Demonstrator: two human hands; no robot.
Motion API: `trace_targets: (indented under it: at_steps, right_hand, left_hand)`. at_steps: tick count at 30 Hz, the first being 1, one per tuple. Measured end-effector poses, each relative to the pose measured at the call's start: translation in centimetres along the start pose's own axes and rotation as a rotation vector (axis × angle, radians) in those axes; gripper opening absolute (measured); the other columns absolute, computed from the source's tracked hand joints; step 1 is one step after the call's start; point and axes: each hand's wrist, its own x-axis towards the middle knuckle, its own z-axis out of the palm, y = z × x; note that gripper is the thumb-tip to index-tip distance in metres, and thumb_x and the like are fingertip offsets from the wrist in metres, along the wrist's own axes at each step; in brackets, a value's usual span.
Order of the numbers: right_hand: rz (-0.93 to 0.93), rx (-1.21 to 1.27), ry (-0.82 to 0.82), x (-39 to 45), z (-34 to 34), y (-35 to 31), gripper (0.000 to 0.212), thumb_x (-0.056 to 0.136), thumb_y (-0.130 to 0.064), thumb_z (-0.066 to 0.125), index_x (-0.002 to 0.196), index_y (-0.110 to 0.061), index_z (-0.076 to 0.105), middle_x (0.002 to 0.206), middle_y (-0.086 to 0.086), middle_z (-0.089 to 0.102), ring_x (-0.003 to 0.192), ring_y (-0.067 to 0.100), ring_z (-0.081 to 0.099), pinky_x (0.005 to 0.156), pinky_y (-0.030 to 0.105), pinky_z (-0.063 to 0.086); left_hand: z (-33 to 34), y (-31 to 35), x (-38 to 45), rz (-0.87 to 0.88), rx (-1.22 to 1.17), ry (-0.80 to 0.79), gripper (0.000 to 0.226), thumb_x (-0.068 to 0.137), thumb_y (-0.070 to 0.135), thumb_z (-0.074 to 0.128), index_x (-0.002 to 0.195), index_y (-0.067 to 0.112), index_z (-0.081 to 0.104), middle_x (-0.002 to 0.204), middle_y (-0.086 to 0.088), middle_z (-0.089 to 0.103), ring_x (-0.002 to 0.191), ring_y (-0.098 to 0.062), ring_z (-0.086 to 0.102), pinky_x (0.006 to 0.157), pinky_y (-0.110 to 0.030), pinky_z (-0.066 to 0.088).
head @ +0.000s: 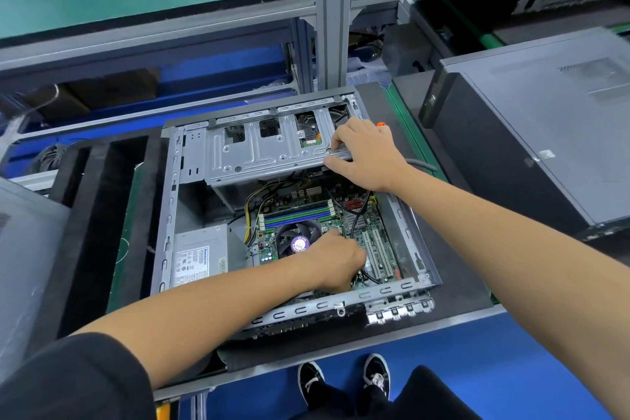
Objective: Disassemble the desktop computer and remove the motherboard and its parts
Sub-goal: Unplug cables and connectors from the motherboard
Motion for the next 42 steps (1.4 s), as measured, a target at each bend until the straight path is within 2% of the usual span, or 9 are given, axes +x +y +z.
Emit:
trace_targets:
  at_steps: [7,14,20,25,35,42]
  right_hand:
    - [0.003,0.026,0.008,0.02,0.10,0.04,0.020,0.090,-0.048,0.055,0.093,-0.030,0.049,0.098,-0.010,0.041,0.096,0.011,0.040,0.083,0.031,0.018]
    - [0.009,0.035,0.004,0.02,0.04,-0.03,0.019,0.089,-0.048,0.056,0.091,-0.032,0.047,0.098,-0.011,0.042,0.100,0.014,0.044,0.084,0.031,0.019]
    - [0.012,0.028,-0.003,-0.01,-0.08,-0.05,0.020,0.090,-0.047,0.056,0.093,-0.028,0.051,0.101,-0.009,0.044,0.104,0.016,0.046,0.085,0.032,0.021]
    - [0.013,0.019,-0.010,-0.03,-0.28,-0.19,0.019,0.090,-0.047,0.055,0.093,-0.029,0.050,0.101,-0.009,0.044,0.103,0.016,0.045,0.085,0.032,0.021]
    - [0.016,0.017,-0.018,0.10,-0.28,-0.22,0.021,0.091,-0.047,0.055,0.096,-0.027,0.052,0.102,-0.008,0.044,0.105,0.016,0.045,0.086,0.032,0.022]
    - [0.010,0.021,-0.013,0.13,-0.22,-0.17,0.021,0.090,-0.046,0.056,0.096,-0.026,0.053,0.099,-0.008,0.042,0.102,0.016,0.044,0.086,0.032,0.020]
  left_hand:
    - [0.06,0.11,-0.16,0.060,-0.026,0.029,0.036,0.069,-0.006,0.052,0.050,0.012,0.027,0.049,-0.003,0.029,0.045,-0.019,0.026,0.075,-0.036,0.036]
    - [0.37,0.07,-0.05,0.054,-0.043,0.041,0.034,0.066,-0.006,0.051,0.049,0.012,0.028,0.048,-0.004,0.029,0.045,-0.020,0.024,0.076,-0.040,0.047]
    - [0.53,0.16,0.08,0.005,-0.079,0.046,0.034,0.065,-0.004,0.052,0.048,0.012,0.028,0.047,-0.004,0.030,0.045,-0.021,0.026,0.071,-0.034,0.035]
    - [0.85,-0.05,-0.04,0.044,-0.073,0.049,0.031,0.063,-0.004,0.051,0.049,0.012,0.028,0.046,-0.004,0.027,0.045,-0.021,0.022,0.074,-0.036,0.044]
    - [0.26,0.02,-0.21,0.043,-0.076,0.035,0.033,0.065,-0.005,0.051,0.049,0.012,0.028,0.048,-0.003,0.028,0.046,-0.020,0.024,0.074,-0.034,0.029]
    - [0.12,-0.17,-0.19,0.032,-0.103,0.026,0.034,0.064,-0.001,0.057,0.047,0.013,0.030,0.046,-0.001,0.028,0.045,-0.020,0.025,0.077,-0.036,0.043]
